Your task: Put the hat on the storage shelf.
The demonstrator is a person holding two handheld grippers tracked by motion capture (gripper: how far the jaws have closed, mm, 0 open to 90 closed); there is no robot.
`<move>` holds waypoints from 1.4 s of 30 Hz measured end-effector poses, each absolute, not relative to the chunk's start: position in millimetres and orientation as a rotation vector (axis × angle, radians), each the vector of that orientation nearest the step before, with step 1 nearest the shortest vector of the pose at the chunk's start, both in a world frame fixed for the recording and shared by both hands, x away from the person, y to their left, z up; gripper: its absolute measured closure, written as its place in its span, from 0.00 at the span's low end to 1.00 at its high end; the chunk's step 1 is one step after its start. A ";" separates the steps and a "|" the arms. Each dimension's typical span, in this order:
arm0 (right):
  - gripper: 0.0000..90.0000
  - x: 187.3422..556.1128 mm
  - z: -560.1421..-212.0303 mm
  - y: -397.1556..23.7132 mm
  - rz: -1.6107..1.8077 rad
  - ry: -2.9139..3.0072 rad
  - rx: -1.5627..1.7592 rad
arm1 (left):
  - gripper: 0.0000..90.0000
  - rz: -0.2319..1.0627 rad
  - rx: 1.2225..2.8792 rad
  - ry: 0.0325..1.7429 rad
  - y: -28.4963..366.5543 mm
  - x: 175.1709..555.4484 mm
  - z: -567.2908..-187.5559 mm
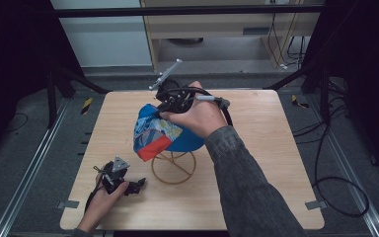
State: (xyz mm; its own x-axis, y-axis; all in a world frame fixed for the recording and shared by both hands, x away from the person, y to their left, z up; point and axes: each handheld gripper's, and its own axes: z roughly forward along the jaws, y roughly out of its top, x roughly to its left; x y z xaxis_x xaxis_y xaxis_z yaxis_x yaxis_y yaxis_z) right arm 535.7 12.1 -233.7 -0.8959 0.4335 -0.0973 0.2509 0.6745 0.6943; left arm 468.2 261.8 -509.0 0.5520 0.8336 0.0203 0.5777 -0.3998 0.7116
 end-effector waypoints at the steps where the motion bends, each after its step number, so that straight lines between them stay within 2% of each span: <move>1: 0.79 535.5 -233.6 11.8 1.040 2.631 0.552 | 0.00 0.498 2.125 1.130 261.8 468.2 -509.0; 15: 0.67 527.8 -231.5 3.9 1.077 2.619 0.575 | 0.00 0.496 2.125 1.131 261.8 468.3 -508.9; 33: 0.64 519.1 -231.4 -15.8 1.154 2.593 0.590 | 0.00 0.496 2.127 1.129 261.6 468.5 -508.9; 42: 0.50 509.7 -232.3 -22.7 1.153 2.559 0.607 | 0.00 0.496 2.125 1.130 261.4 467.8 -508.9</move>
